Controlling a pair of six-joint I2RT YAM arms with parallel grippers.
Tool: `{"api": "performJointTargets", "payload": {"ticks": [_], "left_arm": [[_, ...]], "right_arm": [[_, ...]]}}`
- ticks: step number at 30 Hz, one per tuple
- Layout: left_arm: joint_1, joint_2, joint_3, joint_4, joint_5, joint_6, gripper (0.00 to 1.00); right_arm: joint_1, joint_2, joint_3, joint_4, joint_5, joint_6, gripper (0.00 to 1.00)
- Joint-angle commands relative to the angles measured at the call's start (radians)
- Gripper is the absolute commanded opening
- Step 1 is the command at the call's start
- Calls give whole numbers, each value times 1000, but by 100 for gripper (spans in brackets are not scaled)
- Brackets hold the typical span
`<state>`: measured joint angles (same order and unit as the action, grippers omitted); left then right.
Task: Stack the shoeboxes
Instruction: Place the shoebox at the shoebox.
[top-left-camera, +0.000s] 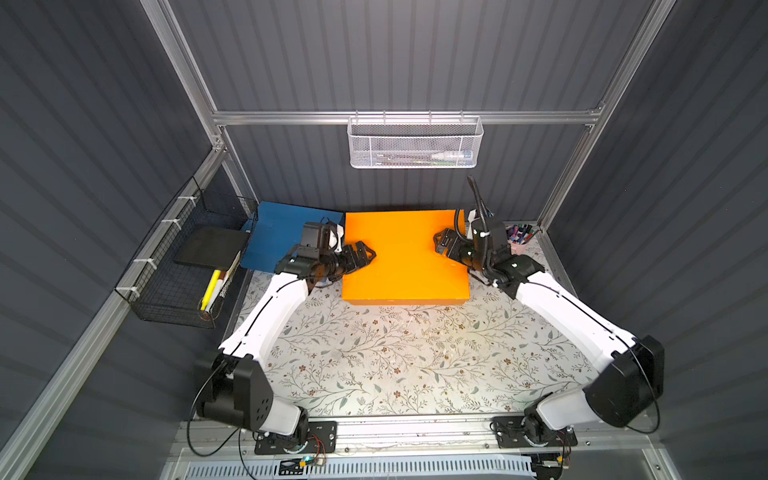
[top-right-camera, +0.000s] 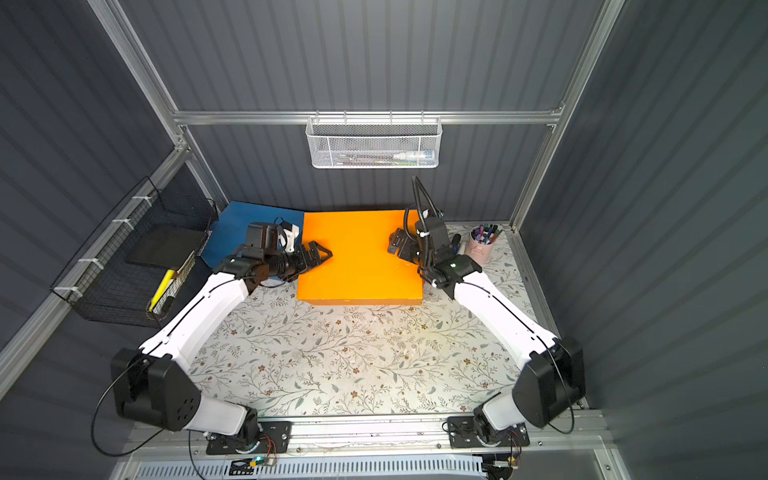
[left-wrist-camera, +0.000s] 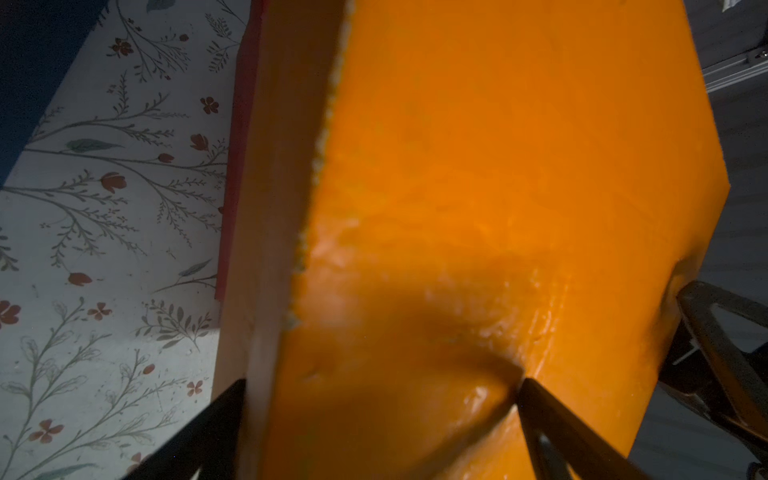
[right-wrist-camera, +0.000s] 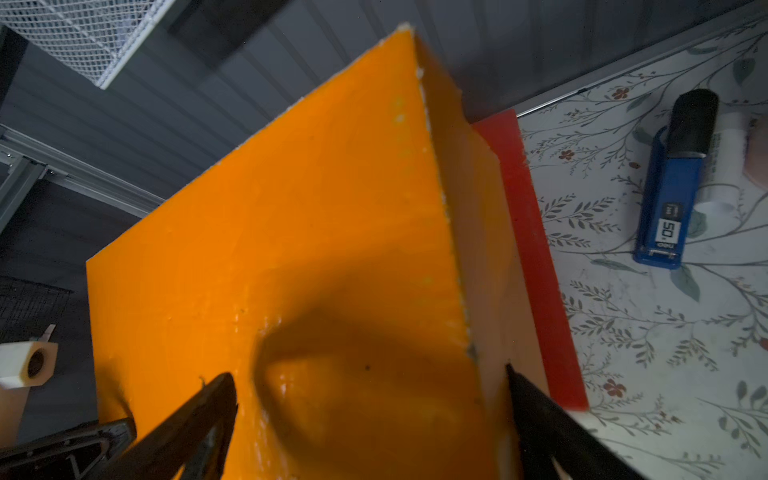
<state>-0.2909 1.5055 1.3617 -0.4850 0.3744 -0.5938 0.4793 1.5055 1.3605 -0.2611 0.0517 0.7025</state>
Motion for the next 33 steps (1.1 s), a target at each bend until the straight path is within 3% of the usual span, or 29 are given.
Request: {"api": "performJointTargets", "payload": {"ticks": [1, 6, 14, 22, 33], "left_arm": [[-37, 46, 143, 9, 148, 27, 99], [-16, 119, 238, -24, 147, 44, 99], [57, 200, 258, -23, 173, 57, 99], [135, 245, 208, -7, 179, 61, 99], [161, 282, 145, 10, 159, 68, 99]], "right_arm": [[24, 61, 96, 81, -225, 31, 98], [-4, 157, 195, 48, -256, 17, 98], [-34, 240, 271, 2, -213, -29, 99], [-104, 298, 221, 7, -192, -33, 99], [-156, 341, 142, 1, -191, -33, 99]]}}
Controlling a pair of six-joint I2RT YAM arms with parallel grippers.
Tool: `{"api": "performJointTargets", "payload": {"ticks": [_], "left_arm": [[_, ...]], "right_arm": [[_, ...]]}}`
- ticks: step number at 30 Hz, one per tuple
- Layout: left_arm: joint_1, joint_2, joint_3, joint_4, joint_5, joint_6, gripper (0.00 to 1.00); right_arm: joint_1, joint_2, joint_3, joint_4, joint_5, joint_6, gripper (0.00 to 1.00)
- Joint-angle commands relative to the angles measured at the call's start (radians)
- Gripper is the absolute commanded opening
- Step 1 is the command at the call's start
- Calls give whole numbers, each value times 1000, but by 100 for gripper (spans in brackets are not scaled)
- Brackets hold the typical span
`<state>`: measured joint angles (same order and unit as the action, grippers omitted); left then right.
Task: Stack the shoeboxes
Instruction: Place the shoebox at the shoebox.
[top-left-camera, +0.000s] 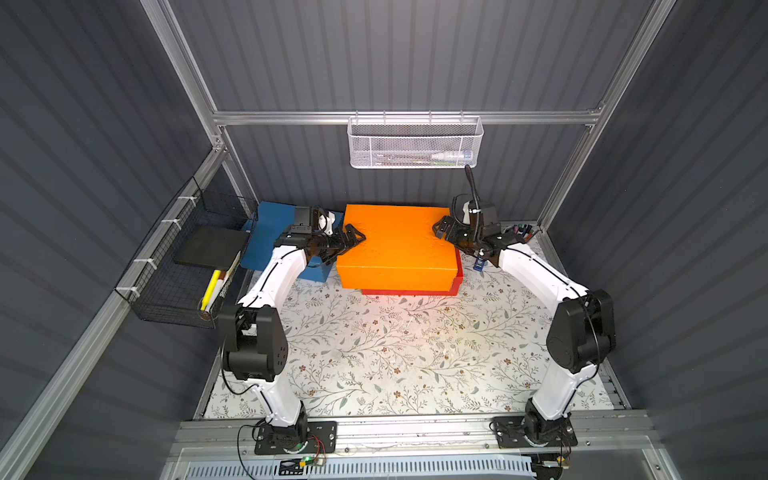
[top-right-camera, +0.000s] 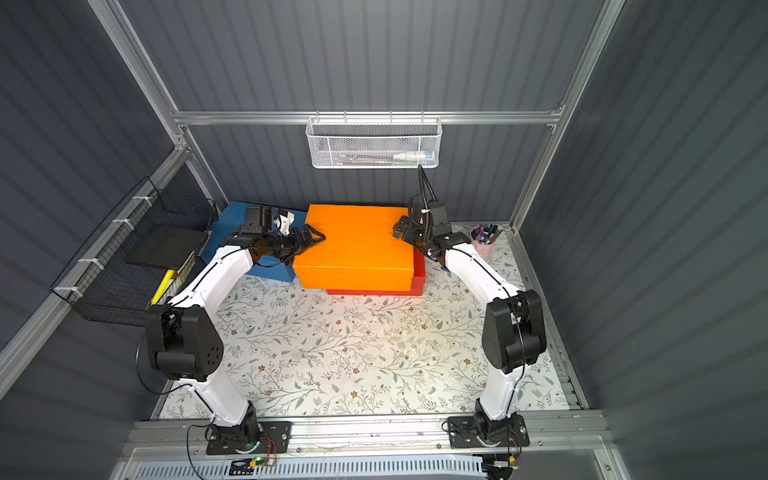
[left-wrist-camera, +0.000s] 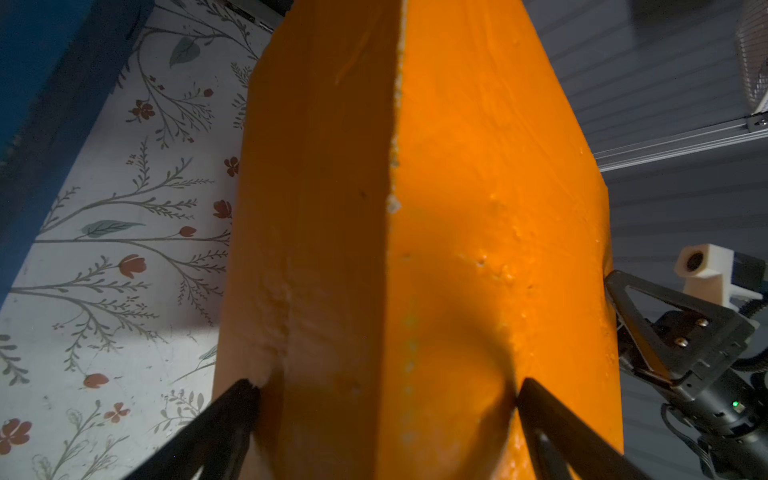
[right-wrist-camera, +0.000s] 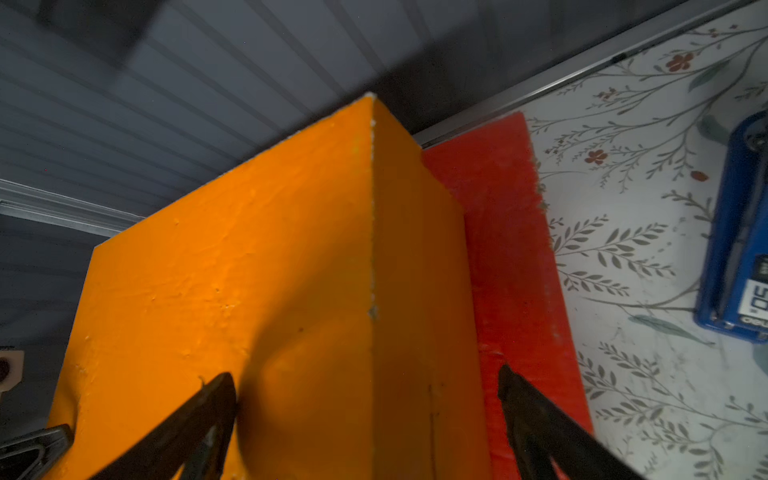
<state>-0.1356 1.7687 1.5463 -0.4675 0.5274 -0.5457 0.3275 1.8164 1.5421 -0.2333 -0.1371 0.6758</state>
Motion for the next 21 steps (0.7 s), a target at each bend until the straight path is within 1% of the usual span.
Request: {"api": "performJointTargets", "payload": {"ticks": [1, 6, 14, 18, 21], "left_arm": [[8, 18, -50, -2, 5, 20, 99], [11, 7, -52, 1, 2, 29, 99], [13, -25, -16, 1, 6, 36, 99], [13, -76, -2, -6, -22, 35, 99], [13, -139, -8, -13, -59, 32, 99]], "right_arm": [[-9, 31, -45, -27, -2, -9, 99], [-28, 15, -49, -41, 2, -19, 99], [-37, -61, -22, -65, 8, -51, 99], [-39, -112, -14, -79, 34, -72, 99], [-45, -154, -19, -85, 57, -88, 99]]}}
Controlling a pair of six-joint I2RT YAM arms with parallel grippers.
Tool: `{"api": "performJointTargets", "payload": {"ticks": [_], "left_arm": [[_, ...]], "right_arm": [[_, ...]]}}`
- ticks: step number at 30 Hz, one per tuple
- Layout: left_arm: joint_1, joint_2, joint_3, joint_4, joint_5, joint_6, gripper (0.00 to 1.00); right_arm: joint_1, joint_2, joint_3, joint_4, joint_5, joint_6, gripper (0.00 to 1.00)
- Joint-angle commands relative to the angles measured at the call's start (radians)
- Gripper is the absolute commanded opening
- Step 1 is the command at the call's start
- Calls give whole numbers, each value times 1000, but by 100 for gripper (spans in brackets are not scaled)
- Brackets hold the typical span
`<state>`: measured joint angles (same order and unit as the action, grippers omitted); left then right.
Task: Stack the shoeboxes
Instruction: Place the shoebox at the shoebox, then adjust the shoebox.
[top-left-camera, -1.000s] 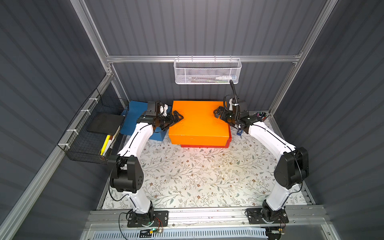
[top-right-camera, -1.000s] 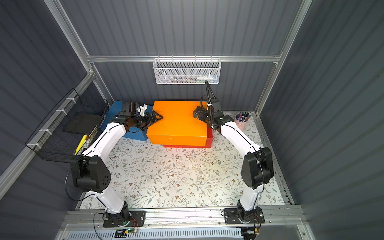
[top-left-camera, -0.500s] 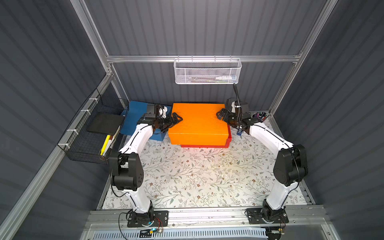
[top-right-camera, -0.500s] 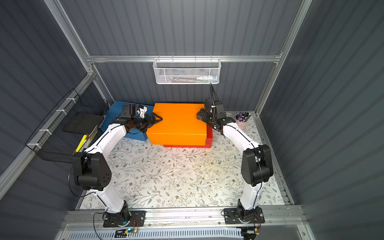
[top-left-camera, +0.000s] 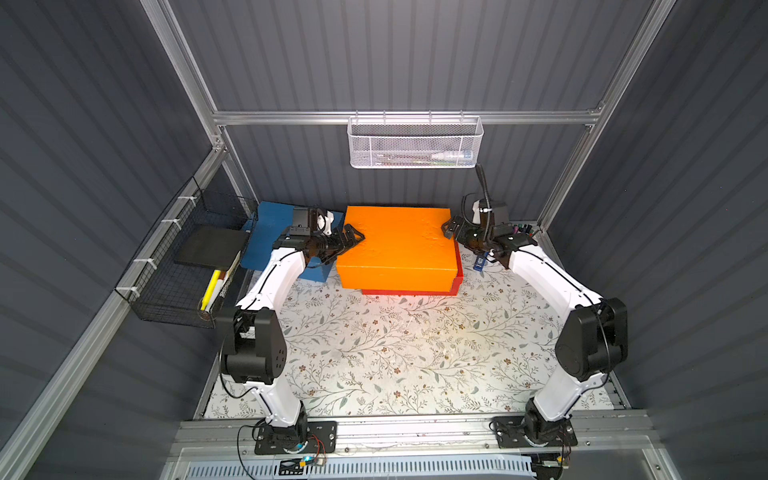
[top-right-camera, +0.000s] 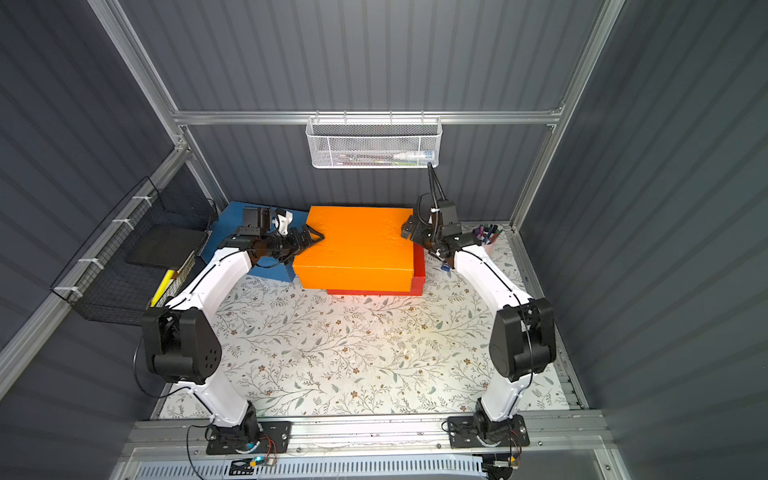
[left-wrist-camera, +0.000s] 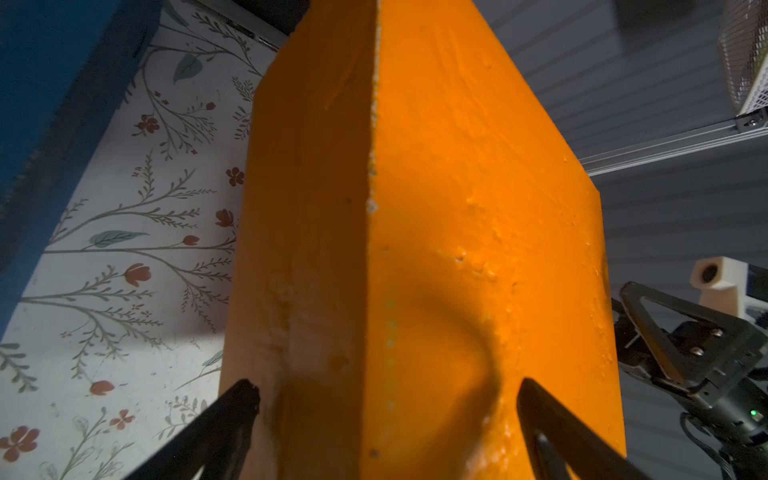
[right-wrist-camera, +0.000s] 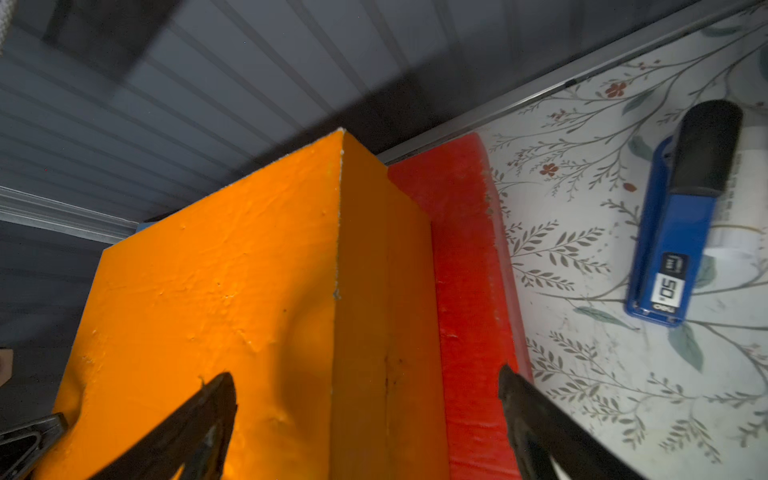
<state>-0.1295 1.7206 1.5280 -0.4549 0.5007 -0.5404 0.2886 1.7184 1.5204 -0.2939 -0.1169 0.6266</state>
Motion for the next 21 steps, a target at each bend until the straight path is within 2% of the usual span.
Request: {"api": "performJointTargets", "payload": {"ticks": [1, 6, 9, 13, 17, 21], "left_arm": [[6, -116, 9, -35, -84, 28, 99], [7, -267, -13, -90, -231, 27, 99], [7, -413, -112, -64, -294, -2, 99], [7, -639, -398, 27, -379, -47, 99], [7, -838, -737, 49, -388, -107, 99], [7, -993, -948, 142, -414, -100, 99]], "right_arm": [[-11, -73, 3, -33, 36, -40, 99], [-28, -161, 1, -86, 20, -54, 99], [-28, -245, -39, -106, 9, -58, 99], [-26, -384, -148, -122, -32, -37, 99], [-24, -567, -299, -120, -53, -7, 99], [-14, -725, -419, -134, -49, 29, 99]]}}
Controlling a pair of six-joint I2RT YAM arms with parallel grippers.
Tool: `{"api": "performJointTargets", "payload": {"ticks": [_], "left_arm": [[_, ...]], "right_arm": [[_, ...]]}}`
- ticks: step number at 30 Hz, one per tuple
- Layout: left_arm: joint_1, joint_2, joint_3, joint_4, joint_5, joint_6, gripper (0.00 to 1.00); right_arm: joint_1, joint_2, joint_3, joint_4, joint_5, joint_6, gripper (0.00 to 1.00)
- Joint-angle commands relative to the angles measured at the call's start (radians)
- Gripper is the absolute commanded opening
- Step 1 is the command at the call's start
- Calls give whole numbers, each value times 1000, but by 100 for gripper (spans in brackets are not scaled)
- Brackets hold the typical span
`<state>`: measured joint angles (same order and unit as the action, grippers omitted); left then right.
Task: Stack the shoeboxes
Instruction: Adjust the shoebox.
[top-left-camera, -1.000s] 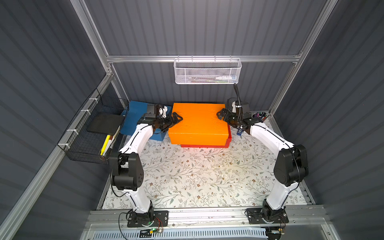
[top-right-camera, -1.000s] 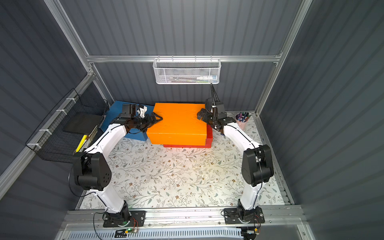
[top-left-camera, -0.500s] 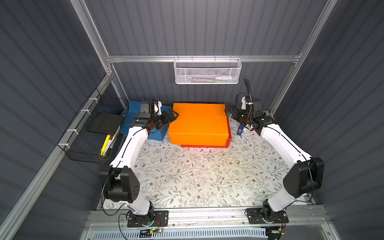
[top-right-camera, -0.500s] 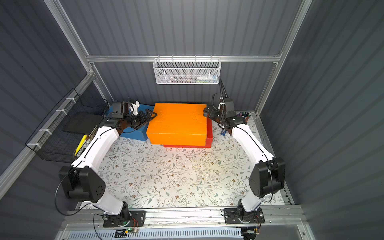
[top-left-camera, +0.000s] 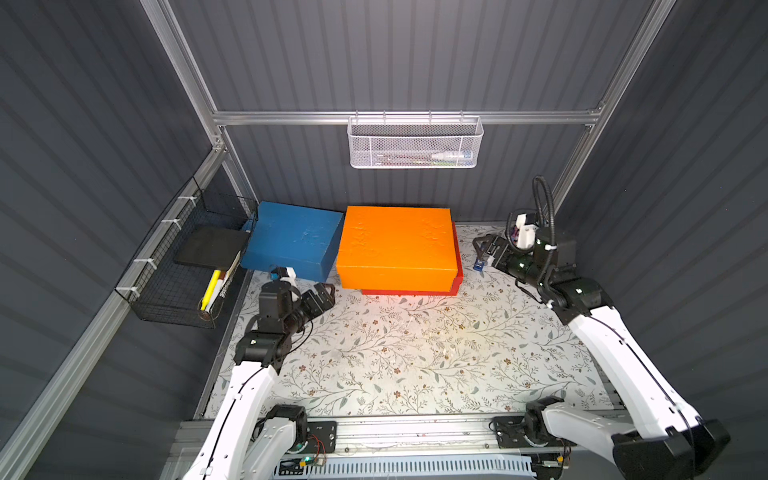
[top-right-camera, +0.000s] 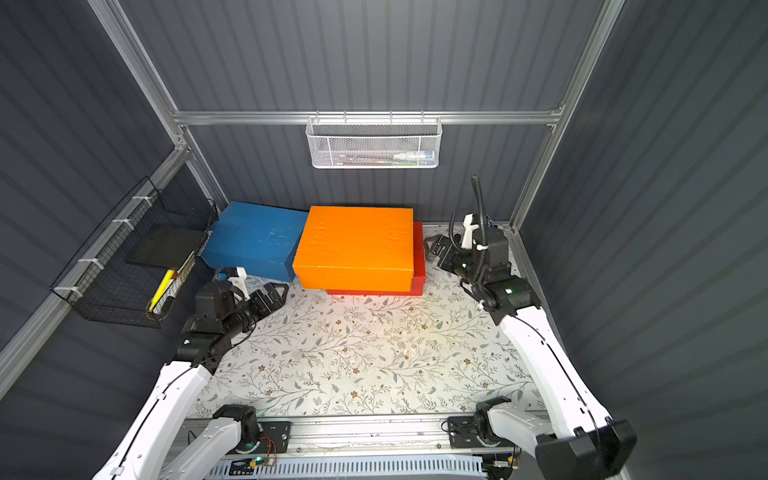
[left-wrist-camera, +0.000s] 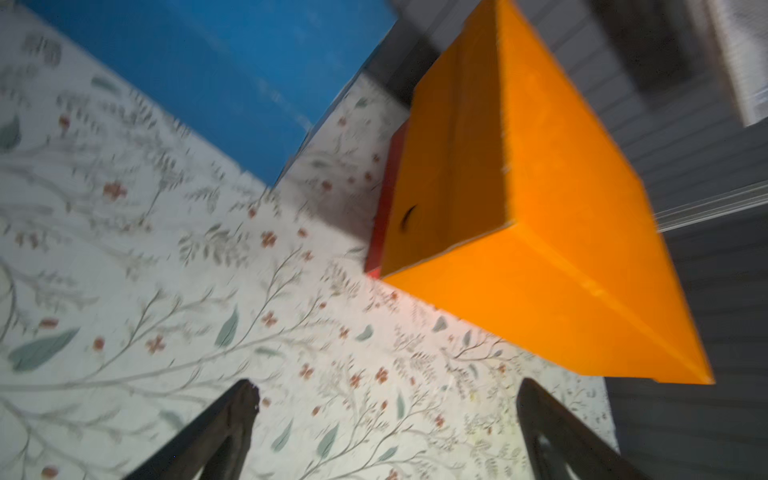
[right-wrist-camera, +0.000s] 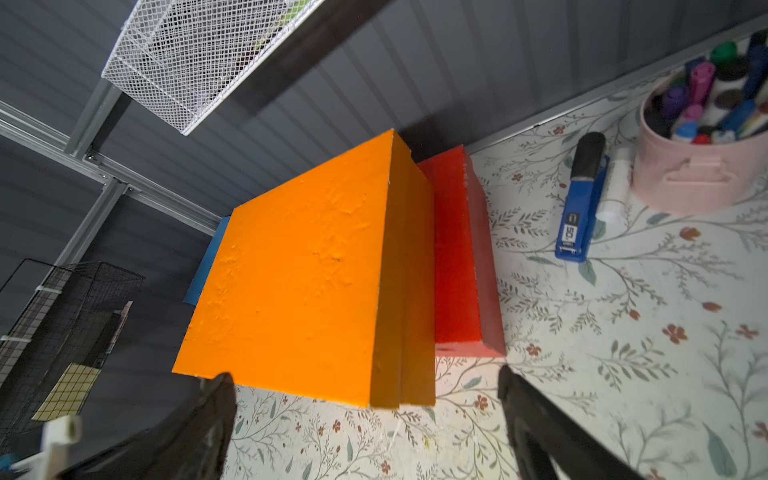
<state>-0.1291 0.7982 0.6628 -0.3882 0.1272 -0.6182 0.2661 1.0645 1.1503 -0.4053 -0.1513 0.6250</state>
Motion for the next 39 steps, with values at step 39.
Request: {"api": "performJointTargets", "payload": {"ticks": [39], "left_arm": [[6, 443, 132, 176, 200, 109, 99]], "right_arm": [[275, 245, -41, -25, 322, -99, 99]]}}
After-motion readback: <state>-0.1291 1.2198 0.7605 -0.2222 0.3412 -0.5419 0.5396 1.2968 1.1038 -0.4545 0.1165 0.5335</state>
